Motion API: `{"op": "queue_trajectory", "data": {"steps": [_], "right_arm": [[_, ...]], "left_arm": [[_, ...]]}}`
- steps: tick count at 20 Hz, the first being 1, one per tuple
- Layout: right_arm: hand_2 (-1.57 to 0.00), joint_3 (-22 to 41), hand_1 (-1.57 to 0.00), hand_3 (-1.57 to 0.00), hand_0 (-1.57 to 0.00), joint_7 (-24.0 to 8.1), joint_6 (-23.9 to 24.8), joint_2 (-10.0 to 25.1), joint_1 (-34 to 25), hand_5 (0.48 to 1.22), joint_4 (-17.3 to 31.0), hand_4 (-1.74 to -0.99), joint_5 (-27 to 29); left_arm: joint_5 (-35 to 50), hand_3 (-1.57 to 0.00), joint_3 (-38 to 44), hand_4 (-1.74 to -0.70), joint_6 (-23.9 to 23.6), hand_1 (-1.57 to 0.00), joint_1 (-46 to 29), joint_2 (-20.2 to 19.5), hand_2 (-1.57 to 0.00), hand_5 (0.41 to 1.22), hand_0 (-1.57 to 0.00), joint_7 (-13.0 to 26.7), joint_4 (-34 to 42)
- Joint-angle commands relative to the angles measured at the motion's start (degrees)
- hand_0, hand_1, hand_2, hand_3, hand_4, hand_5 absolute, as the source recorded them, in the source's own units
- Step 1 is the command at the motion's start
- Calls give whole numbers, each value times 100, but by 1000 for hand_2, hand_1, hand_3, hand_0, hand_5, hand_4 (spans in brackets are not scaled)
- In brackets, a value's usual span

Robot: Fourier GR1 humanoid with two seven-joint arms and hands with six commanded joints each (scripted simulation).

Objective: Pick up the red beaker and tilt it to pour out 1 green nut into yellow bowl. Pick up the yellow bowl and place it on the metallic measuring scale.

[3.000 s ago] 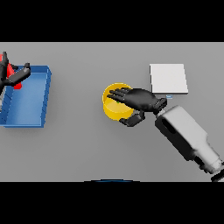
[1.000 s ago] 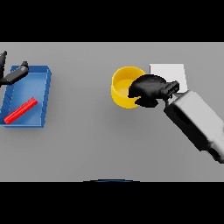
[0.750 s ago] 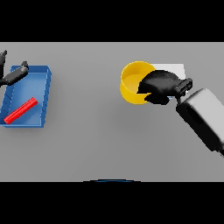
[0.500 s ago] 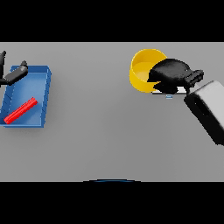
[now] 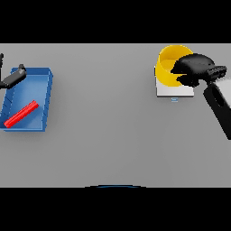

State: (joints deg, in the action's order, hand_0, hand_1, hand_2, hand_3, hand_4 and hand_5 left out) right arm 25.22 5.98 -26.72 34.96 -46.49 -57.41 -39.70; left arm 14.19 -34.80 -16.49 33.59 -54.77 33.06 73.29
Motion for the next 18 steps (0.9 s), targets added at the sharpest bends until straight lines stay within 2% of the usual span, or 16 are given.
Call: {"op": "queue_trajectory", "data": {"steps": [1, 4, 7, 12, 13, 15, 17, 18], "right_arm": [[-1571, -5, -1571, -1211, -1571, 13, 47, -45, -70, 1221, 198, -1722, -14], [-1571, 12, -1571, -1308, -1571, 189, 380, -105, -183, 1221, 844, -1723, -102], [-1571, 87, -1568, -1410, -1571, 365, 664, -241, -204, 1221, 1272, -1724, -150], [-1566, 126, -1491, -1497, -1571, 219, 927, -481, -330, 1221, 1831, -1727, -144], [-1567, 153, -1475, -1510, -1571, 298, 933, -462, -372, 1221, 1850, -1727, -136], [-1568, 158, -1420, -1481, -1548, 421, 991, -501, -430, 1221, 2016, -1721, -110], [-1569, 130, -1411, -1165, -1536, 380, 888, -548, -519, 1221, 2216, -1728, -30], [-1496, 132, -1443, -1022, -1543, 390, 825, -519, -461, 1221, 2164, -1659, 10]], "left_arm": [[20, 1, 4, -823, 19, 1, 47, 64, 1, 765, 1, 4, -62], [1, 1, -18, -818, 30, 1, -9, 54, 1, 756, 1, -43, -70], [-7, 1, -20, -807, 68, 1, 25, 40, 1, 749, 1, 3, -99], [7, 1, -1, -800, 47, 1, 55, 57, 1, 725, 1, 1, -93], [9, 1, 15, -805, 63, 1, 66, 36, 1, 728, 1, -54, -95], [33, 1, 28, -806, 85, 1, 48, 32, 1, 734, 1, -71, -128], [25, 1, 3, -811, 106, 1, 63, 68, 1, 740, 1, -74, -129], [3, 1, -24, -813, 123, 1, 96, 98, 1, 745, 1, -33, -167]]}}
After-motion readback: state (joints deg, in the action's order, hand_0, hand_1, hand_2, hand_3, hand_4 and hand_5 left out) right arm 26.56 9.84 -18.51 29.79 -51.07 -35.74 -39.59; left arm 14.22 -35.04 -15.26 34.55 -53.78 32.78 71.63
